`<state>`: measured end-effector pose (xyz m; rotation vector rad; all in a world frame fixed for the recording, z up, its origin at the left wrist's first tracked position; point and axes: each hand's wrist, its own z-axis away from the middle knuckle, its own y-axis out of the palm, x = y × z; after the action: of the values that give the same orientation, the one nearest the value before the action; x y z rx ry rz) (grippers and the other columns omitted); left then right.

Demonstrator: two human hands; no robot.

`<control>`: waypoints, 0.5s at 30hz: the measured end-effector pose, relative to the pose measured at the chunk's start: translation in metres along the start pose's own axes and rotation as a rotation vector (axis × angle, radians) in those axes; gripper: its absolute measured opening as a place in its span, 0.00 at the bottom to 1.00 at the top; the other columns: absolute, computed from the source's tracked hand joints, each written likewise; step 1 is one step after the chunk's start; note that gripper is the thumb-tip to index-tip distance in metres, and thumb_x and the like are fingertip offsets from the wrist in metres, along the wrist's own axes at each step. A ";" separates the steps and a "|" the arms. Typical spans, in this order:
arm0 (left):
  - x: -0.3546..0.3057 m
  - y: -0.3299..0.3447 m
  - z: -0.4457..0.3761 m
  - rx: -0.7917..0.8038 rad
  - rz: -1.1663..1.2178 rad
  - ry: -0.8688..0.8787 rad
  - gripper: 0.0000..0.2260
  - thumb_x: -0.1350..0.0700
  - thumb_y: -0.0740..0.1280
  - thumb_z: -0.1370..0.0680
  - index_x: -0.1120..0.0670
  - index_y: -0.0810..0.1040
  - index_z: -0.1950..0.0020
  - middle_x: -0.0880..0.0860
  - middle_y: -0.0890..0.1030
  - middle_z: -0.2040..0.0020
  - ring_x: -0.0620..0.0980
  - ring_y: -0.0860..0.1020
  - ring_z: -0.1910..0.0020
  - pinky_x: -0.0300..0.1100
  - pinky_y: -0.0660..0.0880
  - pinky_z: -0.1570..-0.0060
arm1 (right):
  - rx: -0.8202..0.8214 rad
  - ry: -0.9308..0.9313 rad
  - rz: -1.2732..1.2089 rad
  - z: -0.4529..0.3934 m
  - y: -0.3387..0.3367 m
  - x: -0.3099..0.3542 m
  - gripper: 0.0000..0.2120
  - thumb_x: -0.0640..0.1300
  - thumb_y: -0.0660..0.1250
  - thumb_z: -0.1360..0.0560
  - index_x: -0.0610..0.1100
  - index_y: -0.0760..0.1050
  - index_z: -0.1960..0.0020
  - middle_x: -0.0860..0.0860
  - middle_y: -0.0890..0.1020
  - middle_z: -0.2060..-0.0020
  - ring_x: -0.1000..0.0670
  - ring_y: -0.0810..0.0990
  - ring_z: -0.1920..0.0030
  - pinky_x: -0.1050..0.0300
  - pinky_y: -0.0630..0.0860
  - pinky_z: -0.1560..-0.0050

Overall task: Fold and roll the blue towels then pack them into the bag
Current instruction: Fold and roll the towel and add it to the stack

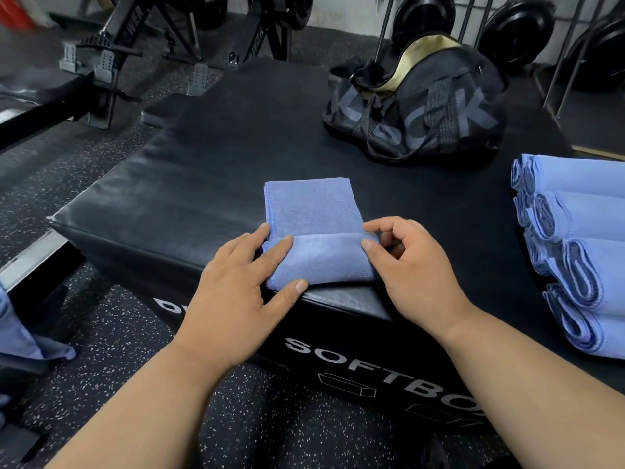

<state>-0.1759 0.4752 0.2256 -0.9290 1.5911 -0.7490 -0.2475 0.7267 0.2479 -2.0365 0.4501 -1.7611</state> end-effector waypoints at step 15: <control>-0.009 -0.001 -0.013 -0.144 0.283 -0.211 0.21 0.47 0.64 0.17 0.43 0.72 0.23 0.40 0.79 0.37 0.43 0.75 0.36 0.46 0.72 0.34 | -0.031 0.030 -0.171 -0.002 0.002 0.005 0.05 0.43 0.73 0.20 0.53 0.82 0.48 0.55 0.81 0.57 0.60 0.76 0.59 0.70 0.73 0.54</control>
<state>-0.1874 0.4828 0.2338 -0.8329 1.5602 -0.3318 -0.2491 0.7221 0.2519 -2.1287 0.3223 -1.8963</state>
